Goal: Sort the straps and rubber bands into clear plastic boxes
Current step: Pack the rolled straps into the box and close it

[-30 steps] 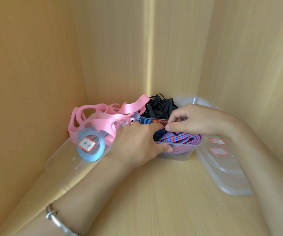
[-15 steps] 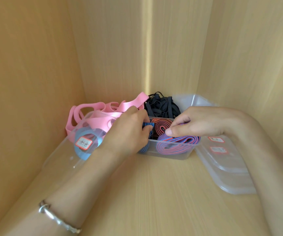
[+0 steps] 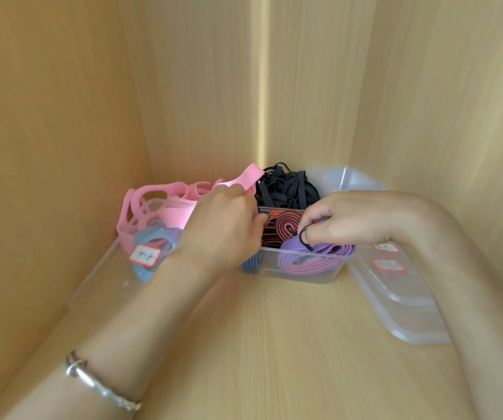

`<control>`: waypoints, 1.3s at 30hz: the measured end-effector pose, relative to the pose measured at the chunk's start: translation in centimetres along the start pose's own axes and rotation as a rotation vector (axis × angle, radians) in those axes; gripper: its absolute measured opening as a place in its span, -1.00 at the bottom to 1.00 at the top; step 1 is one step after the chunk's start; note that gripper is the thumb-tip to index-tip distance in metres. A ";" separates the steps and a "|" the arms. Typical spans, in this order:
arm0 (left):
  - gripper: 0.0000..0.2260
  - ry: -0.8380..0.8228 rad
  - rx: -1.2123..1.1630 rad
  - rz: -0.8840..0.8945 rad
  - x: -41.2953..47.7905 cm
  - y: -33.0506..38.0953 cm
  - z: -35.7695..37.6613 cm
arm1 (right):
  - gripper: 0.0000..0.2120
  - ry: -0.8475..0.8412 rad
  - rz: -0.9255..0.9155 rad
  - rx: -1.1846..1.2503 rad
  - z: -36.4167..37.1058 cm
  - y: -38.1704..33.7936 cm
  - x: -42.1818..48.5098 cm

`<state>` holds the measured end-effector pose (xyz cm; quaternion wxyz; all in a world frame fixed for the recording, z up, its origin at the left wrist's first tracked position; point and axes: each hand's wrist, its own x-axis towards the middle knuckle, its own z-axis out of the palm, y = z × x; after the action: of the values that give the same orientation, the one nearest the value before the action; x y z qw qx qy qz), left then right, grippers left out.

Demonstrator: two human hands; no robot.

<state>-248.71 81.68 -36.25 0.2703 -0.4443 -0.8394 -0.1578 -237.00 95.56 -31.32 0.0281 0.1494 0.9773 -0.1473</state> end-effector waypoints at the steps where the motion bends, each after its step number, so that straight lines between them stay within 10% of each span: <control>1: -0.78 -0.008 0.013 0.011 0.1 0.0 0.1 | -0.84 -0.002 -0.001 -0.004 0.0 0.0 0.0; 12: -0.65 -0.314 0.026 0.210 1.9 0.3 -0.5 | -0.89 0.050 -0.045 0.035 0.2 0.9 0.0; 24: -0.83 -0.148 -0.303 0.130 0.7 0.0 0.7 | -0.94 0.158 -0.103 0.657 -0.5 3.0 0.0; 32: -0.44 0.135 -0.515 0.050 0.3 0.2 -0.1 | -0.88 0.276 -0.130 1.189 -0.7 2.7 1.0; 39: -0.34 -0.057 -0.510 0.046 0.1 0.6 0.5 | -0.86 0.256 -0.106 1.352 0.4 1.6 2.3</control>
<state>-248.39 82.35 -36.54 0.1293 -0.5214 -0.7695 -0.3454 -238.73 97.58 -32.44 -0.1942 0.1023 0.6726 -0.7067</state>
